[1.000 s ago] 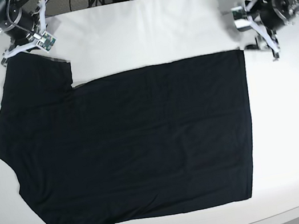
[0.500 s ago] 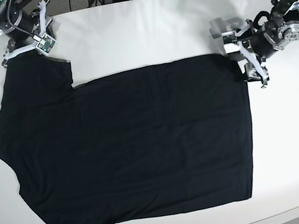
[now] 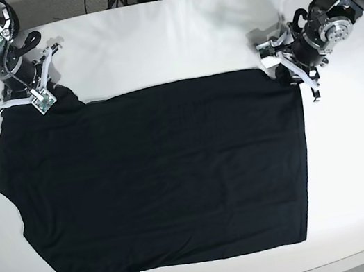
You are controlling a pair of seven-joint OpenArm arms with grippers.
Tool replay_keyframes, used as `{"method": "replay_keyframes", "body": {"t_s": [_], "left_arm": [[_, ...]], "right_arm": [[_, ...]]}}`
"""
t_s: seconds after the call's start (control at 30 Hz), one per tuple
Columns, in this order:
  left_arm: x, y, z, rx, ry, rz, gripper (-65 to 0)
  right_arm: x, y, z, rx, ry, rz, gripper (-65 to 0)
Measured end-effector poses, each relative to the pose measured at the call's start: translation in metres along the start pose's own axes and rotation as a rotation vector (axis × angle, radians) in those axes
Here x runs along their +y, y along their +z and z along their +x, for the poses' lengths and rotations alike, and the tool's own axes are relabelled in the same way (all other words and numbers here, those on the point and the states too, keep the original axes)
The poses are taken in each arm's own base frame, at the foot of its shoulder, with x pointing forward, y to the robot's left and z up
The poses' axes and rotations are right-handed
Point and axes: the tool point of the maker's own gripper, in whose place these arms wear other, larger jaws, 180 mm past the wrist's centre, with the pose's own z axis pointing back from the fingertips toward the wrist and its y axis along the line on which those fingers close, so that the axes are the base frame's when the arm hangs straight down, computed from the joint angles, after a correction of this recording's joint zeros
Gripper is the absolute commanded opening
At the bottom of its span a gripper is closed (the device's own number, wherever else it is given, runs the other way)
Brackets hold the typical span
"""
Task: Fold the T-shirt properly
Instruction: 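Move both grippers to the shirt's shoulder corners and grasp them, then pull the shoulder corners with both grippers toward the robot to straighten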
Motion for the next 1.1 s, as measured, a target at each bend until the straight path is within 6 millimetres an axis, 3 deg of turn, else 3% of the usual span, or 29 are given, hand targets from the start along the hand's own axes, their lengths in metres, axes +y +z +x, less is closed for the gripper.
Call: {"method": "replay_keyframes", "body": {"t_s": [0.1,0.27,0.4,0.67,0.83,0.9,1.0,1.1], "left_arm": [[-0.003,0.015,-0.002,0.048,0.043,-0.027,-65.0],[-0.033,0.063,0.007,0.027,0.024,-0.12,-65.0],[-0.031,0.09,0.011,0.025,-0.074,-0.082,-65.0],[-0.054,0.108,-0.01,0.101,-0.15,-0.134,-65.0],[-0.082,0.119,-0.006,0.096,-0.144,-0.213,-65.0],[-0.074,0.118,-0.006,0.1,-0.168,-0.163,-65.0],[-0.038,0.114,-0.006,0.11,-0.199,0.007,-65.0],[-0.017,0.111,-0.008,0.118,-0.201,0.078,-65.0]], "right_arm": [[0.007,0.013,-0.008,0.053,0.023,0.02,-65.0],[0.035,0.045,-0.024,0.088,0.115,0.089,-65.0],[0.041,0.069,-0.045,0.154,0.148,0.088,-65.0],[0.061,0.114,-0.073,0.229,0.131,0.126,-65.0],[0.077,0.128,-0.088,0.277,0.13,0.179,-65.0],[0.071,0.125,-0.084,0.252,0.137,0.141,-65.0],[0.047,0.117,-0.069,0.203,0.171,0.038,-65.0],[0.024,0.107,-0.048,0.149,0.187,-0.039,-65.0]]}}
